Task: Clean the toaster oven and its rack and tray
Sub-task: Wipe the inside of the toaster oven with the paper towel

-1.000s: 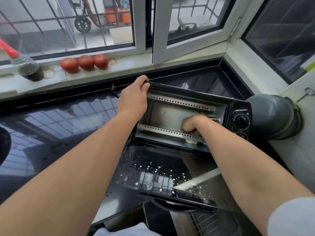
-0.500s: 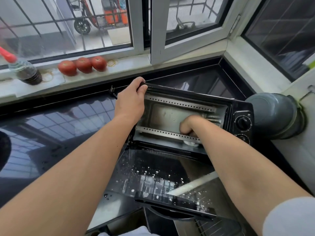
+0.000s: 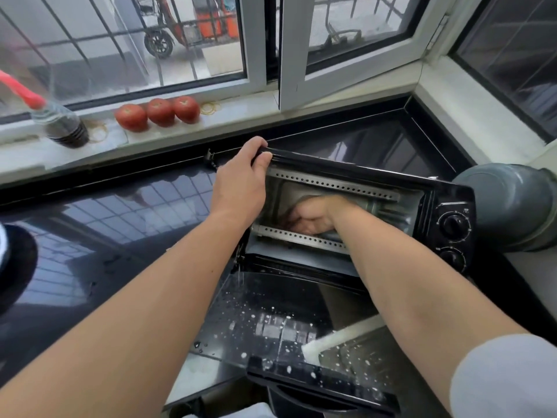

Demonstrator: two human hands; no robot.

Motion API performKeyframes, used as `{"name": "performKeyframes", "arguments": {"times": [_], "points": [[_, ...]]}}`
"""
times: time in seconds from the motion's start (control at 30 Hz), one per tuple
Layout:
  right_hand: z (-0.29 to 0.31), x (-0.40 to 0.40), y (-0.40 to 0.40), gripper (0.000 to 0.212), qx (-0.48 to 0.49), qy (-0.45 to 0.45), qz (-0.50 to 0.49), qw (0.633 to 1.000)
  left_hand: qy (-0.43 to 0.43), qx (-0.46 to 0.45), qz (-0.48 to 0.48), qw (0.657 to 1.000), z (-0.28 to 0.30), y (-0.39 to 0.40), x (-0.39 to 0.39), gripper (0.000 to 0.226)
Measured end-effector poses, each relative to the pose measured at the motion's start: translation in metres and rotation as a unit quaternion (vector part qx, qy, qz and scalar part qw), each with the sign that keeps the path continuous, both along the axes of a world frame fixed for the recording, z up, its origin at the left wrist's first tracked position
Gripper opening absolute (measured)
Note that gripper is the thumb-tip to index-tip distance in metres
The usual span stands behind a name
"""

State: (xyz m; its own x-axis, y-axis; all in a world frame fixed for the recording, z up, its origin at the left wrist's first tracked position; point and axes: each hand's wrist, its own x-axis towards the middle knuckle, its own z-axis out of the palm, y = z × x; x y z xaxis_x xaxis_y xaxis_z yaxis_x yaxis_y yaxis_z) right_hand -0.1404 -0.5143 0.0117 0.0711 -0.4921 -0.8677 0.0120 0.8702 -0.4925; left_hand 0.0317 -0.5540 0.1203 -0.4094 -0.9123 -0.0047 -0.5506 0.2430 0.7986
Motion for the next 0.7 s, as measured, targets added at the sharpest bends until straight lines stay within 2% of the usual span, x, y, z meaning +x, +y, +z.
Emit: {"name": "performKeyframes", "arguments": {"times": [0.07, 0.13, 0.2, 0.27, 0.37, 0.43, 0.5, 0.57, 0.7], "points": [[0.004, -0.017, 0.005, 0.018, 0.050, 0.086, 0.090, 0.991, -0.004, 0.005, 0.000, 1.000, 0.001, -0.001, -0.001, 0.014], [0.011, -0.036, 0.016, 0.014, 0.120, 0.188, 0.215, 0.951, -0.007, 0.008, -0.001, 1.000, 0.002, 0.000, -0.001, 0.014], [0.015, -0.049, 0.029, 0.017, 0.184, 0.252, 0.298, 0.902, -0.002, 0.013, 0.000, 1.000, 0.001, 0.000, -0.002, 0.012], [0.018, -0.052, 0.038, 0.022, 0.198, 0.314, 0.323, 0.871, -0.004, 0.011, 0.002, 1.000, 0.000, 0.000, -0.002, 0.012], [0.032, -0.044, 0.045, 0.028, 0.198, 0.336, 0.333, 0.858, -0.008, 0.005, 0.007, 1.000, -0.001, 0.003, -0.002, 0.015], [0.036, -0.037, 0.049, 0.025, 0.164, 0.375, 0.357, 0.840, -0.016, -0.003, 0.012, 1.000, -0.001, 0.005, -0.001, 0.018], [0.036, -0.029, 0.052, 0.017, 0.119, 0.379, 0.316, 0.862, -0.026, -0.010, 0.022, 0.999, -0.001, 0.006, -0.001, 0.022], [0.035, -0.019, 0.053, 0.031, 0.046, 0.369, 0.232, 0.899, -0.031, 0.001, 0.030, 0.999, 0.000, 0.006, -0.001, 0.027], [0.049, 0.034, 0.046, 0.032, -0.119, 0.357, 0.067, 0.924, -0.020, 0.040, 0.040, 0.998, -0.003, 0.002, -0.001, 0.045]]}}
